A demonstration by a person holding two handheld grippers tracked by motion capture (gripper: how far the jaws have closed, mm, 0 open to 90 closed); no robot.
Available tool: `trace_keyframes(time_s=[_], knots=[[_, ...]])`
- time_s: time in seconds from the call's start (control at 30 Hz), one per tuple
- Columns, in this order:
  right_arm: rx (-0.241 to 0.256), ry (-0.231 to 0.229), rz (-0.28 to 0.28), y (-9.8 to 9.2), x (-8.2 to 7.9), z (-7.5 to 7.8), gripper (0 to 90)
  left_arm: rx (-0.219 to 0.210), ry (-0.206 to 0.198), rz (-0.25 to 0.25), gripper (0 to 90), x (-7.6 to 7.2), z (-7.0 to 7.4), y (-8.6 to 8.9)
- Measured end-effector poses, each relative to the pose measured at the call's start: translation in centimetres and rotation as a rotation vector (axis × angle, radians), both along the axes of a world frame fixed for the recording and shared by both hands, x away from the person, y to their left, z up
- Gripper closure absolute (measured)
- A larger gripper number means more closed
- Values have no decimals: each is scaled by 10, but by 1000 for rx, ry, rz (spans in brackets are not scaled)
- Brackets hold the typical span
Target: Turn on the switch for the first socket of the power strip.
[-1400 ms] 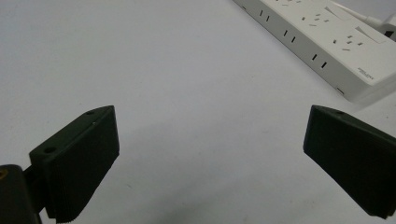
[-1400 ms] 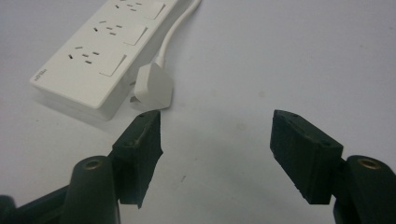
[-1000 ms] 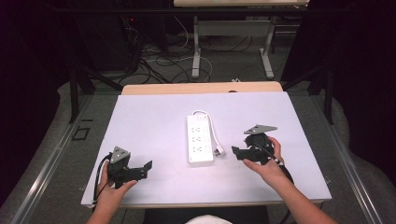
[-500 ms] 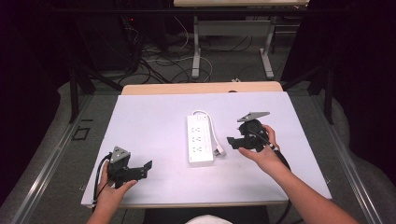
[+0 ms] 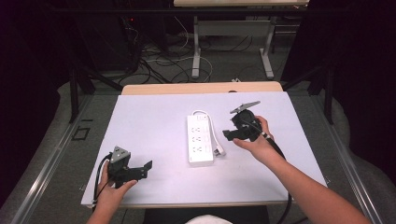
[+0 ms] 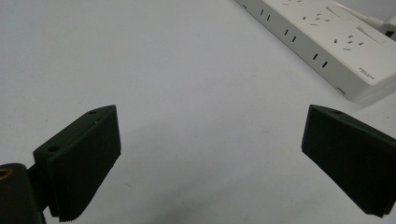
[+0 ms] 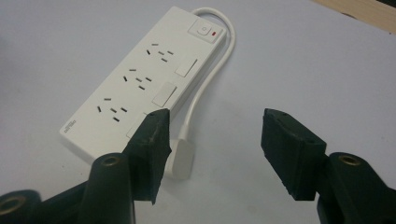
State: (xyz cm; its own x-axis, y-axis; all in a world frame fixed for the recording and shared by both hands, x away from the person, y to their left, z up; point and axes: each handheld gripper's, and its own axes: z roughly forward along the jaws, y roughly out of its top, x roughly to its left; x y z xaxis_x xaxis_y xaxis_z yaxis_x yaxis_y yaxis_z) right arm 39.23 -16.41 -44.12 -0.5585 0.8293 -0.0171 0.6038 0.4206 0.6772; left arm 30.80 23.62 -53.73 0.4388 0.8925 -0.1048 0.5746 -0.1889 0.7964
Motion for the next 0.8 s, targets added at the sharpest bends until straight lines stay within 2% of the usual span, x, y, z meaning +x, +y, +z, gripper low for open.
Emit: trace_keyframes(time_s=[0.37,0.53,0.57,0.8], knots=[[-12,13,-18,12,22,7,415,2,1,-1,45,0,0,1],[-20,26,-31,18,31,8,413,3,4,-2,46,0,0,0],[-35,21,-28,18,33,8,413,3,4,-2,46,0,0,0],[-35,37,-37,26,44,8,412,2,6,-2,48,1,0,1]])
